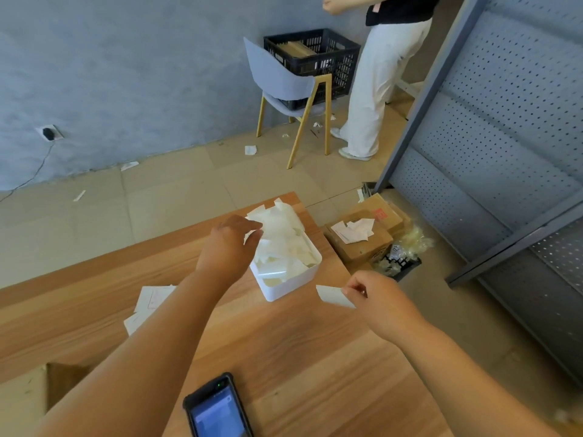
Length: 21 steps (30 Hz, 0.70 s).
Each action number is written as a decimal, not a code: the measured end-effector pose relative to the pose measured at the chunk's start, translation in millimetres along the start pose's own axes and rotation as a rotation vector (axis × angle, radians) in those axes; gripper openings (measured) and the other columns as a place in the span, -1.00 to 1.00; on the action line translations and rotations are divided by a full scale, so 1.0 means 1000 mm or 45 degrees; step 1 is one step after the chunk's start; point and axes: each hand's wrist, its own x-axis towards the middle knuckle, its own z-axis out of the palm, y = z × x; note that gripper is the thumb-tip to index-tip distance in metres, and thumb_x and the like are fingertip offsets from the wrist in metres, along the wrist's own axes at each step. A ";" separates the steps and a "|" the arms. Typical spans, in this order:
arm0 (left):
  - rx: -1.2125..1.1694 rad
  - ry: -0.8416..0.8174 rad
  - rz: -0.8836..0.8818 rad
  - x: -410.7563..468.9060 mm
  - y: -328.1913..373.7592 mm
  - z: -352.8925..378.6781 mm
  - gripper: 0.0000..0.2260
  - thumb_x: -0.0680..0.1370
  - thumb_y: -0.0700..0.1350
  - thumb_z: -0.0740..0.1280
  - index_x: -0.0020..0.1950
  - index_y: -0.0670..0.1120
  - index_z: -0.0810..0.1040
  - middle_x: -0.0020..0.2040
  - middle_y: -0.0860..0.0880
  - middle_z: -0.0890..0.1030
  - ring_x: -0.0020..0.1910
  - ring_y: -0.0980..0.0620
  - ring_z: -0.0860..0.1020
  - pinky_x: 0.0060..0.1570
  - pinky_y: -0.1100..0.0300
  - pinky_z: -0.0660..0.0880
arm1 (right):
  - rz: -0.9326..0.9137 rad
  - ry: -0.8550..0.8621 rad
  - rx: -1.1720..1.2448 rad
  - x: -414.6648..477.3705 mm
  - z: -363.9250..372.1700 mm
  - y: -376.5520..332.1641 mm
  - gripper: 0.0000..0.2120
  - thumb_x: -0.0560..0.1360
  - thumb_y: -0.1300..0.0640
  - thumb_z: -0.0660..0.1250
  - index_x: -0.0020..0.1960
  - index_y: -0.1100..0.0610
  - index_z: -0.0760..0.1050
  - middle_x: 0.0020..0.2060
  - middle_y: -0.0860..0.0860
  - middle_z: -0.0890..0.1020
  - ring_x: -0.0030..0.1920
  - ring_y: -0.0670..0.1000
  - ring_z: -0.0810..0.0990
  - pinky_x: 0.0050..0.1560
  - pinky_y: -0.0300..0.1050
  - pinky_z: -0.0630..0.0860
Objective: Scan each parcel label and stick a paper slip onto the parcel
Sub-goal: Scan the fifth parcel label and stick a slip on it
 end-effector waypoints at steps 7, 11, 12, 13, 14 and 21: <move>-0.258 0.060 -0.185 -0.077 -0.003 -0.035 -0.92 0.53 -0.03 0.33 -0.16 0.11 0.56 -0.15 0.23 0.56 -0.20 0.25 0.50 -0.26 0.42 0.34 | -0.080 0.009 0.287 -0.021 0.023 -0.025 -0.82 0.57 0.08 0.26 -0.20 -0.06 0.50 -0.29 -0.16 0.64 -0.25 -0.16 0.60 -0.20 -0.16 0.50; -0.374 0.021 -0.372 -0.140 -0.019 -0.046 -0.88 0.50 0.03 0.35 -0.25 0.20 0.54 -0.29 0.27 0.56 -0.26 0.33 0.50 -0.34 0.44 0.33 | -0.159 -0.096 0.476 -0.038 0.048 -0.047 -0.79 0.52 0.14 0.35 -0.17 -0.17 0.54 -0.31 -0.23 0.65 -0.26 -0.28 0.59 -0.28 -0.43 0.42; -0.398 0.004 -0.422 -0.153 -0.024 -0.046 -0.89 0.49 0.05 0.34 -0.25 0.19 0.55 -0.30 0.26 0.57 -0.26 0.32 0.51 -0.33 0.39 0.34 | -0.168 -0.134 0.509 -0.042 0.053 -0.052 -0.78 0.51 0.15 0.36 -0.16 -0.19 0.56 -0.29 -0.23 0.66 -0.25 -0.27 0.59 -0.26 -0.42 0.45; -0.418 -0.015 -0.455 -0.163 -0.029 -0.046 -0.89 0.49 0.05 0.34 -0.24 0.18 0.57 -0.28 0.24 0.59 -0.26 0.29 0.53 -0.32 0.37 0.34 | -0.175 -0.165 0.543 -0.045 0.057 -0.055 -0.77 0.51 0.16 0.37 -0.15 -0.19 0.57 -0.27 -0.21 0.67 -0.23 -0.25 0.61 -0.21 -0.39 0.47; -0.438 -0.019 -0.487 -0.174 -0.035 -0.048 -0.90 0.49 0.06 0.34 -0.23 0.18 0.57 -0.26 0.23 0.61 -0.25 0.27 0.54 -0.31 0.37 0.35 | -0.186 -0.203 0.566 -0.049 0.064 -0.061 -0.78 0.50 0.17 0.38 -0.14 -0.18 0.59 -0.24 -0.19 0.67 -0.20 -0.22 0.62 -0.16 -0.33 0.50; -0.504 0.062 -0.698 -0.244 -0.083 -0.084 -0.93 0.48 0.12 0.32 -0.17 0.18 0.57 -0.24 0.13 0.61 -0.24 0.21 0.55 -0.36 0.37 0.33 | -0.271 -0.418 0.818 -0.081 0.114 -0.123 -0.86 0.42 0.05 0.42 -0.22 0.12 0.65 -0.22 0.02 0.70 -0.18 -0.04 0.64 -0.15 -0.22 0.55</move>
